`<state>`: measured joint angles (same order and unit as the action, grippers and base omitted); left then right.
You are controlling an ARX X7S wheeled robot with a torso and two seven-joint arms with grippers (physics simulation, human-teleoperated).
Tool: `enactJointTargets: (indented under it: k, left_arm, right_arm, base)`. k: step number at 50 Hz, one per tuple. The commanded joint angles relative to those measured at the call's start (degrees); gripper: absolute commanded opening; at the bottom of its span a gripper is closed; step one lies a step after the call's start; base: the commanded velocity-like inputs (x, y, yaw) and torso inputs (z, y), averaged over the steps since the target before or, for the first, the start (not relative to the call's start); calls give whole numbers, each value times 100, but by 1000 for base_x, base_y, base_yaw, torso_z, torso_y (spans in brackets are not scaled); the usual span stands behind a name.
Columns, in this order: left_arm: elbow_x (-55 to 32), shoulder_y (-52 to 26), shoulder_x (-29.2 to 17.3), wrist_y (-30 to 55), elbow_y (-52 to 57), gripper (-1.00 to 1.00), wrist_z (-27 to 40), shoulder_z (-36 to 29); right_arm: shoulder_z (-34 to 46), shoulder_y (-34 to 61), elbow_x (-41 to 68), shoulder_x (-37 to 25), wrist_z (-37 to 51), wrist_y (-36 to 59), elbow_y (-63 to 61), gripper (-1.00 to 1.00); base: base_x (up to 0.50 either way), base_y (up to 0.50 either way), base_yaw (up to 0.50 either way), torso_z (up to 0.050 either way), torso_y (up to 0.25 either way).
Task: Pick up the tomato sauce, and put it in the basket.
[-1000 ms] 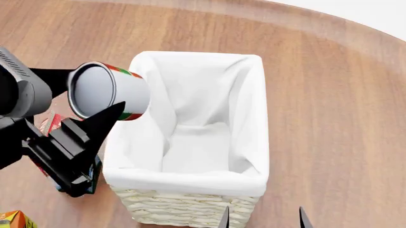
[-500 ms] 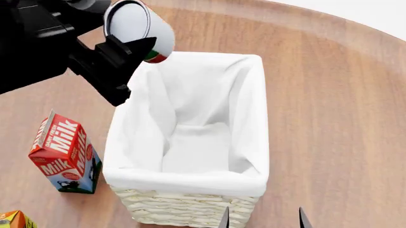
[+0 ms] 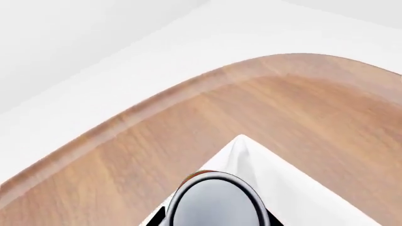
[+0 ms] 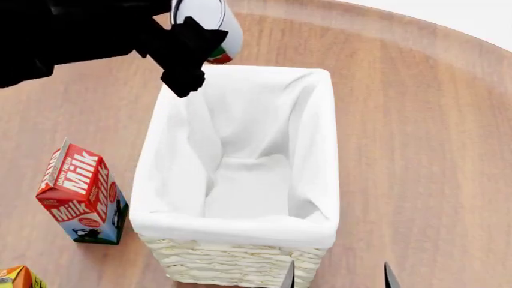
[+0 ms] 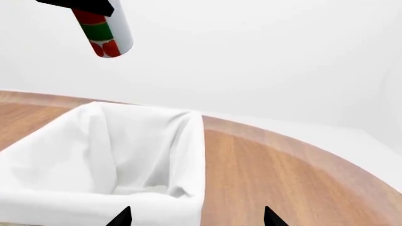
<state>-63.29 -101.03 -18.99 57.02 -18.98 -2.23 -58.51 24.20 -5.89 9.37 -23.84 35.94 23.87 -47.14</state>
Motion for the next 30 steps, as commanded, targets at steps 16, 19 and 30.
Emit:
enactJointTargets:
  k: [16, 19, 30]
  left_arm:
    - [1015, -268, 1435, -847, -3200, -100, -1729, -842]
    - [1118, -427, 1753, -977, -3941, -100, -2070, -908]
    - [908, -244, 1894, -1188, -4034, -100, -2176, -1416]
  right_arm:
    - [72, 30, 30, 8, -13, -90, 162, 100]
    - [68, 18, 35, 3, -9, -107, 179, 100]
    - [94, 56, 44, 6, 6, -50, 152, 100]
  base:
    - [0, 0, 0, 0, 0]
    - [0, 0, 0, 0, 0]
    - [0, 0, 0, 0, 0]
